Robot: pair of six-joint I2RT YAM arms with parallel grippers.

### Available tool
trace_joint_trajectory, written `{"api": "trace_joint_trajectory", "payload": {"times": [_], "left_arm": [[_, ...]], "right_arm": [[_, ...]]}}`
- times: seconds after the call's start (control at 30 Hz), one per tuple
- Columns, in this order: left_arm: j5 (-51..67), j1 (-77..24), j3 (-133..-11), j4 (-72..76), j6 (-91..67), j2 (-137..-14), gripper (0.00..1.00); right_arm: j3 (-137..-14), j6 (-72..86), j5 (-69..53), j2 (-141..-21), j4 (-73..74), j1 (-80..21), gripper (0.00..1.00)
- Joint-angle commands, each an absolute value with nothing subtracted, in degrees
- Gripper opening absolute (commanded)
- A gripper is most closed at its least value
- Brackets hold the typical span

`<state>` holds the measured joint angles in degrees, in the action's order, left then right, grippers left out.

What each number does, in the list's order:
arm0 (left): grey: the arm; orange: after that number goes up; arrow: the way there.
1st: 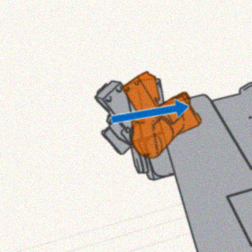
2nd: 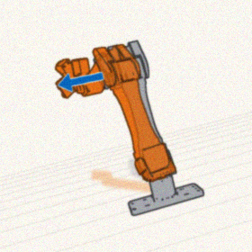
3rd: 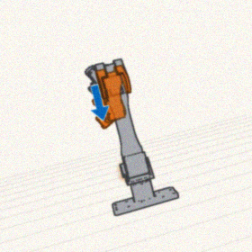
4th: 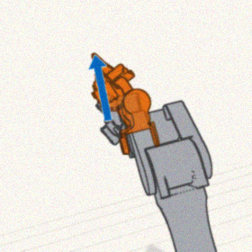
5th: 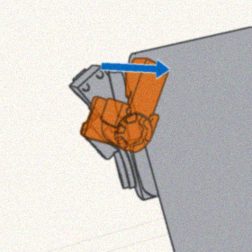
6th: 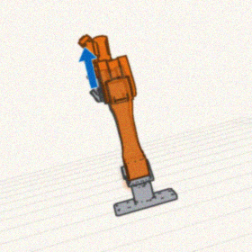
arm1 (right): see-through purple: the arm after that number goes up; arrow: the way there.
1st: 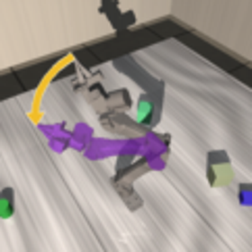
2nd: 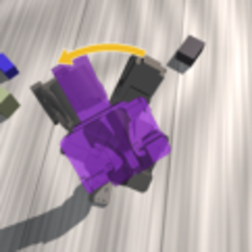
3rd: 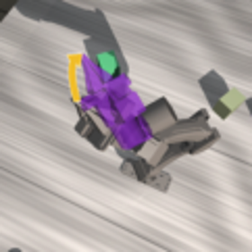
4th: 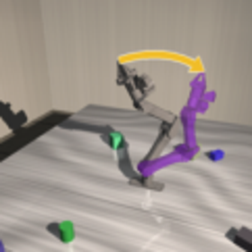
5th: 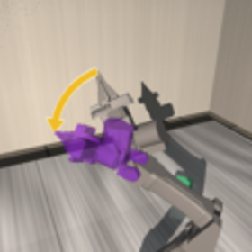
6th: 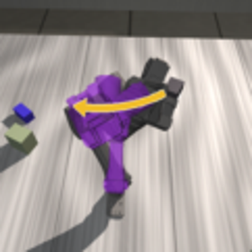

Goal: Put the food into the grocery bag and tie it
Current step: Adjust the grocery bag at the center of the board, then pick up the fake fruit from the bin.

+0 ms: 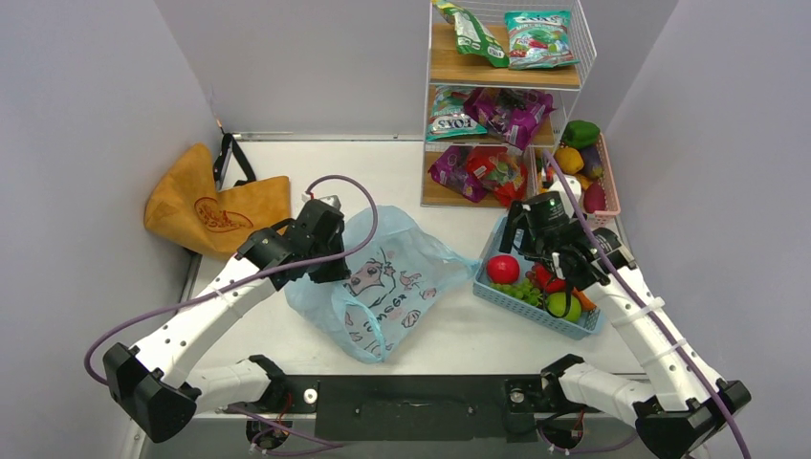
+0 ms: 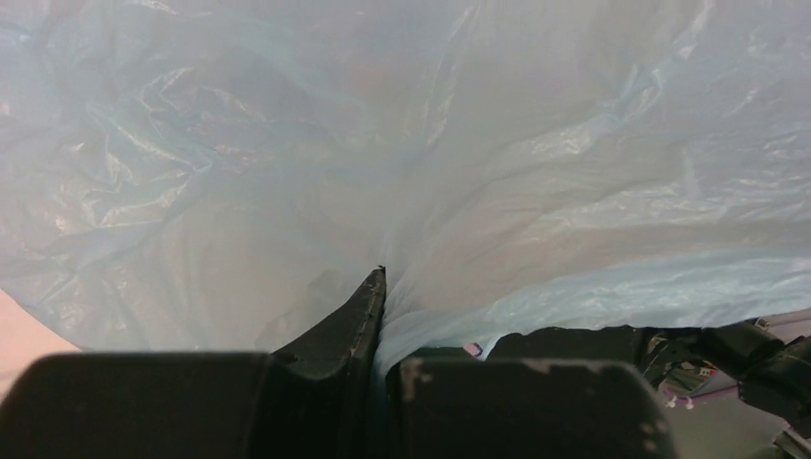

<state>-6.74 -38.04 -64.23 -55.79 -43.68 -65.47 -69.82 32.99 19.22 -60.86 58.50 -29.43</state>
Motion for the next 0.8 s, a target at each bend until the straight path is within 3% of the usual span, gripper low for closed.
{"api": "trace_joint_trajectory", "payload": {"times": [0.0, 0.2, 0.53, 0.77], "left_arm": [[-5.31, -36.65, -68.35, -56.0, -36.18, -66.43, 0.0], [-4.69, -34.89, -65.23, -53.48, -33.7, -67.31, 0.0], [-1.48, -31.8, -61.6, -51.87, -31.03, -65.93, 0.0], [-0.12, -30.83, -60.88, -52.19, -32.12, -65.45, 0.0]], "right_arm": [[-66.11, 37.66, 16.83, -58.44, 59.65, -27.65, 0.86], [-58.75, 42.17, 13.3, -59.97, 58.99, -27.38, 0.81], [-49.44, 43.48, 10.11, -61.93, 53.04, -27.25, 0.6], [-47.74, 42.42, 13.21, -62.93, 51.77, -27.17, 0.55]]}}
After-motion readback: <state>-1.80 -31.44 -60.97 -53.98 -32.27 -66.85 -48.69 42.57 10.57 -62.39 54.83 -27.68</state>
